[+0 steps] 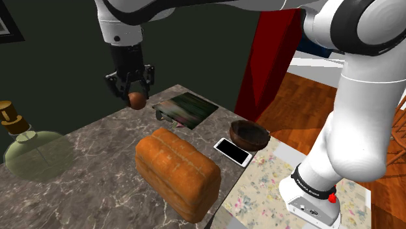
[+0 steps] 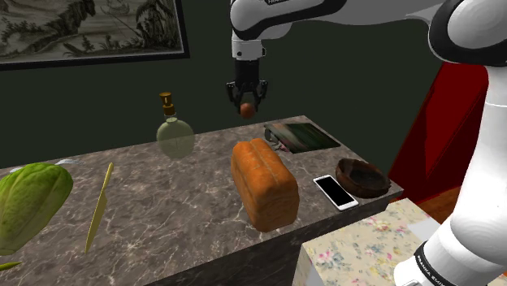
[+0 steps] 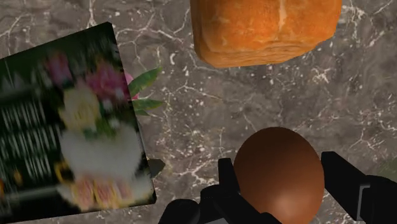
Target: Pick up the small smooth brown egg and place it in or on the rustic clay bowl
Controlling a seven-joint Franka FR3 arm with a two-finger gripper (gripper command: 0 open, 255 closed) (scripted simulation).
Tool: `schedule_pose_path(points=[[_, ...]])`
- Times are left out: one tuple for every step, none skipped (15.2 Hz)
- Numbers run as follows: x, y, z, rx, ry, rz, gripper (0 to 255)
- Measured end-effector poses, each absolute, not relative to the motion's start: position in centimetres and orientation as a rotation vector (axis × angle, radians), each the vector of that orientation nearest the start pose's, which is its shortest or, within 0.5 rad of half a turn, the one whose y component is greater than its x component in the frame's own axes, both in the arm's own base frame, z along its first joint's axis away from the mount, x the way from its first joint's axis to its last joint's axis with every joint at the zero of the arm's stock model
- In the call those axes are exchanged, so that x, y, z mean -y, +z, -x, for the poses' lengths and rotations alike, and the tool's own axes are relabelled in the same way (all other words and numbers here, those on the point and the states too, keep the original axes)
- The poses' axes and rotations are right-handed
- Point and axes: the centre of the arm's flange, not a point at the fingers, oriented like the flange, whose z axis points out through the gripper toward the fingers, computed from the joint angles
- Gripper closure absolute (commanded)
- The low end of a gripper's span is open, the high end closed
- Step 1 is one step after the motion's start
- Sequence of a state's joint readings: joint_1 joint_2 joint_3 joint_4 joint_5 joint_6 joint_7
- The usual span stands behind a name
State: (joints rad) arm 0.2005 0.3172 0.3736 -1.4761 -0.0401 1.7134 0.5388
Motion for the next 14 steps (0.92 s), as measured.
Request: schedule_pose_path(points=[[-31.3, 50.3, -55.1, 0.045, 0.139, 3.105, 255], [-30.3, 50.7, -54.2, 0.045, 0.139, 3.105, 255], [-29.6, 50.6, -53.2, 0.045, 0.138, 3.105, 255], [-28.3, 50.7, -52.1, 0.044, 0.139, 3.106, 255], [-27.3, 50.5, -51.2, 0.044, 0.138, 3.106, 255], [-26.8, 50.4, -50.3, 0.044, 0.138, 3.106, 255], [-25.7, 50.3, -49.4, 0.044, 0.138, 3.106, 255], [-24.8, 50.6, -48.2, 0.044, 0.139, 3.107, 255], [-23.8, 50.6, -47.5, 0.044, 0.138, 3.106, 255], [-22.9, 50.6, -46.6, 0.044, 0.138, 3.107, 255], [-22.0, 50.5, -45.5, 0.044, 0.138, 3.106, 255], [-20.9, 50.5, -44.6, 0.044, 0.138, 3.106, 255], [-20.1, 50.5, -44.0, 0.044, 0.138, 3.107, 255], [-19.1, 50.5, -43.1, 0.043, 0.138, 3.107, 255]])
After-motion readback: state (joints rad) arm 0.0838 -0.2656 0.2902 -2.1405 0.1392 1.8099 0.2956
